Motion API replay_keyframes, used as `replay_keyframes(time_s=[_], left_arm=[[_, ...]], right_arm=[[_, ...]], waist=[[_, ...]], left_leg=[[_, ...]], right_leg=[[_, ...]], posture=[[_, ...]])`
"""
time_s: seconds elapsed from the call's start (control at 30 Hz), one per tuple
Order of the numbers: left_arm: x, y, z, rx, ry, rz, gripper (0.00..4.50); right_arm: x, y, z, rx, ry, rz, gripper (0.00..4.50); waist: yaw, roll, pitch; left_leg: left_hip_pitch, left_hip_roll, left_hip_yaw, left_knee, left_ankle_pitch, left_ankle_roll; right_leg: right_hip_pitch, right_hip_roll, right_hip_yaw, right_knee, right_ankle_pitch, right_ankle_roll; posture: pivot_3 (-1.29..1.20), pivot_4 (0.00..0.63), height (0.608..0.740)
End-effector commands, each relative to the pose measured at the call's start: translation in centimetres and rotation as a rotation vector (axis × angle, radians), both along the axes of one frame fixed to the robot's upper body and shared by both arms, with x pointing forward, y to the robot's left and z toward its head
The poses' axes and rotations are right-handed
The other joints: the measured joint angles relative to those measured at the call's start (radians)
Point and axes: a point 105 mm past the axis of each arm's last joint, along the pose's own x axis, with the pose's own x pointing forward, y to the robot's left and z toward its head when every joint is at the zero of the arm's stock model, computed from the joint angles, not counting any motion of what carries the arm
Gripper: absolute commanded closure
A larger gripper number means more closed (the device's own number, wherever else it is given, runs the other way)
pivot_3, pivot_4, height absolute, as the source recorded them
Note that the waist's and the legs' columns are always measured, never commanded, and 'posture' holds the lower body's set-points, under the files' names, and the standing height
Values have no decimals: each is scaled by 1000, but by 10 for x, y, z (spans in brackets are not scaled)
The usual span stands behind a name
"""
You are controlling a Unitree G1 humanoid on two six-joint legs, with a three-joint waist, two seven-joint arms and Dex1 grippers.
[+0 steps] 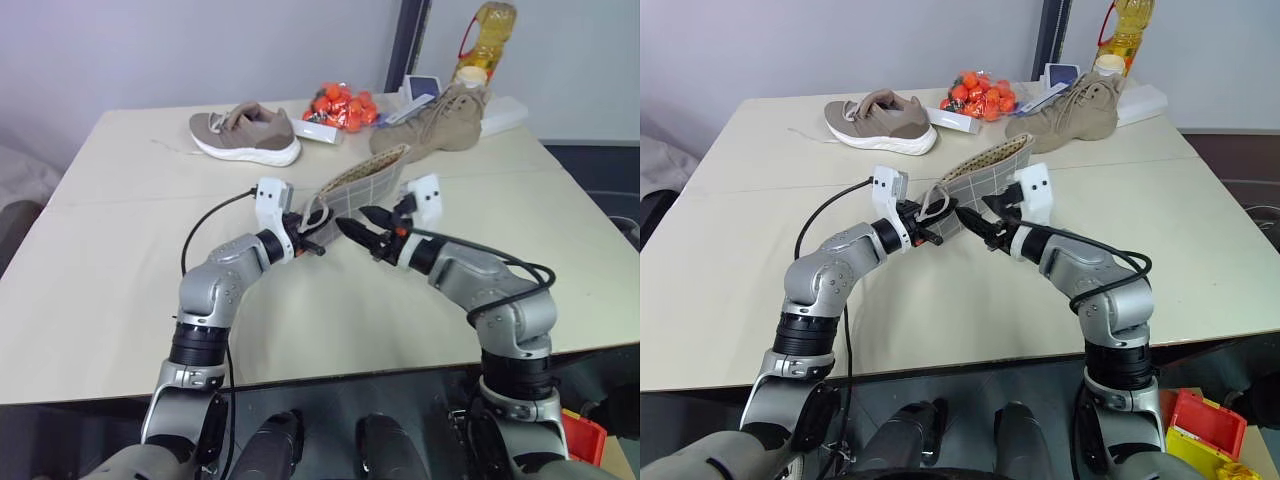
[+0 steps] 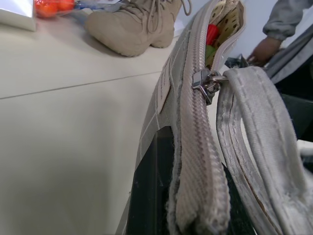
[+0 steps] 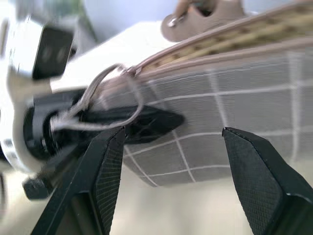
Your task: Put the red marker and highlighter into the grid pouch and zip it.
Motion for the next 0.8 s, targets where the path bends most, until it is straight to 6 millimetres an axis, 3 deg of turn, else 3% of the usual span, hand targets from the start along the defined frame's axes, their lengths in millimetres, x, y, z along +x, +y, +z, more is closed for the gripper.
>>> replay_keyframes(time_s=[0.03, 0.5, 0.6, 0.7, 0.73, 0.8], left_arm=[[-2, -1, 21, -33, -83, -12, 4500], [-5, -2, 23, -35, -104, -22, 4500], [-5, -2, 24, -36, -107, -22, 4500], [-5, -1, 24, -36, -108, -23, 4500], [-5, -1, 23, -35, -108, -23, 4500], [-5, -1, 23, -33, -107, -22, 4500]], right_arm=[[-7, 12, 20, 125, 11, 53, 1245], [-4, 43, 14, 212, 131, 95, 1245], [-3, 44, 14, 227, 139, 93, 2508], [-2, 42, 14, 235, 140, 88, 4124], [-2, 42, 14, 235, 139, 85, 4476], [-1, 41, 14, 235, 137, 80, 4476]], waist=[[-3, 0, 0], [0, 0, 0], [0, 0, 0], [-1, 0, 0], [-1, 0, 0], [-1, 0, 0]], left_leg=[[0, 0, 0, 0, 0, 0], [0, 0, 0, 0, 0, 0], [0, 0, 0, 0, 0, 0], [0, 0, 0, 0, 0, 0], [0, 0, 0, 0, 0, 0], [0, 0, 0, 0, 0, 0]], right_leg=[[-1, 0, 0, 0, 0, 0], [-1, 0, 0, 1, 0, -1], [-1, 0, 1, 1, 0, -1], [-1, 0, 0, 1, 0, -1], [-1, 0, 0, 1, 0, -1], [-1, 0, 0, 1, 0, -1]], posture=[[0, 150, 740], [0, 150, 740], [0, 150, 740], [0, 150, 740], [0, 150, 740], [0, 150, 740]])
